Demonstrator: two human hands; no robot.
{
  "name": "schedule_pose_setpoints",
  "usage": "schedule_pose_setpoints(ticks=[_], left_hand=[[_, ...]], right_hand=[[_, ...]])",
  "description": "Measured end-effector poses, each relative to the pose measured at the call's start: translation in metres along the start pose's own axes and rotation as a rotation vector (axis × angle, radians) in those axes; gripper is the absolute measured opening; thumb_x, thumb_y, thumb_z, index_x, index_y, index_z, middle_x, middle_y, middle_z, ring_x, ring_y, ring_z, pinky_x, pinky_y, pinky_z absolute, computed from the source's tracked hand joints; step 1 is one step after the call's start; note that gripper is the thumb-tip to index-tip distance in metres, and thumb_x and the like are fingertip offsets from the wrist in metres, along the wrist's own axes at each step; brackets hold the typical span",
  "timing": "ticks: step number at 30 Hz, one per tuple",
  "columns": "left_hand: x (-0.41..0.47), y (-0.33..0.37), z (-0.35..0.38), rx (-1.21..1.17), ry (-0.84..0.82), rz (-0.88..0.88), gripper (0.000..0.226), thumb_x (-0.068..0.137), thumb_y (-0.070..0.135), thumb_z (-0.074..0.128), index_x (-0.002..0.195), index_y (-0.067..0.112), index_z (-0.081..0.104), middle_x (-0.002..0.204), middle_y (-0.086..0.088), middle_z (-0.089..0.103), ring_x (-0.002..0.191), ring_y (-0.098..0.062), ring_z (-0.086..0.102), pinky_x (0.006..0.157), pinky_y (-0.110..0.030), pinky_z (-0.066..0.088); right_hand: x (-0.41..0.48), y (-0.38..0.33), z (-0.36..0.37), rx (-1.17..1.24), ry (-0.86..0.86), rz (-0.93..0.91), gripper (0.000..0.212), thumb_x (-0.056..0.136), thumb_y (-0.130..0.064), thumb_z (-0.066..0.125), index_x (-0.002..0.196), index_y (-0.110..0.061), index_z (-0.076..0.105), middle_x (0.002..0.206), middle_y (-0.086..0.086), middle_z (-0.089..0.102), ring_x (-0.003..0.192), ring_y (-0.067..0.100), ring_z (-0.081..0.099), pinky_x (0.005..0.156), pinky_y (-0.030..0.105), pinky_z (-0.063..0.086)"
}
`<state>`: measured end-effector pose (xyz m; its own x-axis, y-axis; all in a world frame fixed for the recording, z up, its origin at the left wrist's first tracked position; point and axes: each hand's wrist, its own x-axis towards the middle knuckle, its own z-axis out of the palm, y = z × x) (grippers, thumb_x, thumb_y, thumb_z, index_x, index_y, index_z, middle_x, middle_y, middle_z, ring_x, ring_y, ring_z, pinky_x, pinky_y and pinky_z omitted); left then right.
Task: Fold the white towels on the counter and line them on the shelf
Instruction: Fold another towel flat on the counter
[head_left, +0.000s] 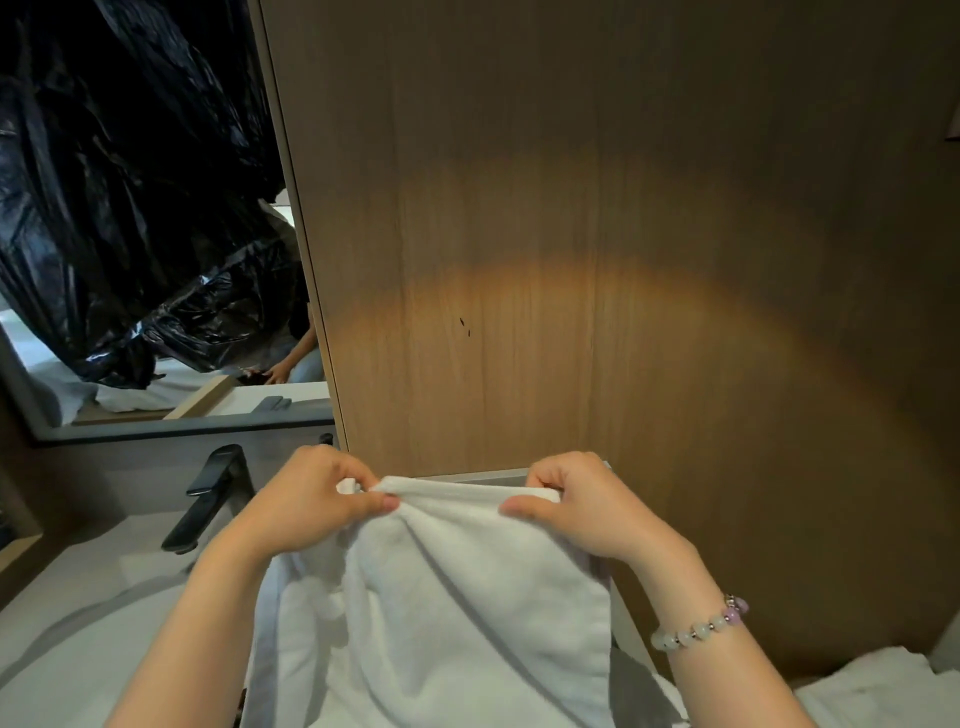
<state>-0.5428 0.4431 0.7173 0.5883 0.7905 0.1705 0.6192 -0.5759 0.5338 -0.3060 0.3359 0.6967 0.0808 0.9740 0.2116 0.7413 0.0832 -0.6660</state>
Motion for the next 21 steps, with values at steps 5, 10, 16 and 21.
schedule_pose_setpoints(ticks=[5,10,16,21], left_hand=[[-0.003,-0.008,-0.001,-0.076,0.038,-0.089,0.040,0.077,0.027,0.074,0.040,0.036,0.062,0.057,0.017,0.063,0.071,-0.003,0.058,0.073,-0.022,0.037],[-0.003,-0.013,-0.002,-0.103,0.097,-0.133,0.024,0.080,0.022,0.073,0.057,0.028,0.070,0.052,0.020,0.061,0.053,0.005,0.054,0.056,-0.013,0.033],[0.010,-0.030,0.017,-0.103,0.251,-0.315,0.008,0.079,0.036,0.072,0.078,0.029,0.068,0.098,0.009,0.068,0.089,-0.011,0.059,0.071,-0.028,0.046],[0.007,-0.010,0.033,-0.408,0.242,-0.424,0.041,0.092,0.021,0.057,0.131,0.021,0.047,0.129,0.001,0.048,0.117,-0.020,0.046,0.086,-0.030,0.036]], right_hand=[[-0.004,0.017,-0.006,0.170,0.055,0.082,0.033,0.084,-0.031,0.068,0.075,0.000,0.063,0.069,0.014,0.066,0.051,0.011,0.057,0.052,0.016,0.047],[-0.006,0.026,0.002,0.208,0.124,0.103,0.027,0.084,-0.030,0.068,0.073,-0.006,0.064,0.065,0.007,0.063,0.053,0.007,0.054,0.055,0.015,0.045],[-0.005,0.028,0.021,0.273,0.224,0.248,0.037,0.082,-0.033,0.070,0.059,-0.006,0.061,0.048,0.003,0.056,0.045,0.010,0.050,0.054,0.025,0.044],[-0.002,0.020,0.038,0.571,0.208,0.375,0.025,0.083,-0.022,0.070,0.073,0.000,0.069,0.049,0.005,0.060,0.045,0.010,0.052,0.054,0.024,0.044]])
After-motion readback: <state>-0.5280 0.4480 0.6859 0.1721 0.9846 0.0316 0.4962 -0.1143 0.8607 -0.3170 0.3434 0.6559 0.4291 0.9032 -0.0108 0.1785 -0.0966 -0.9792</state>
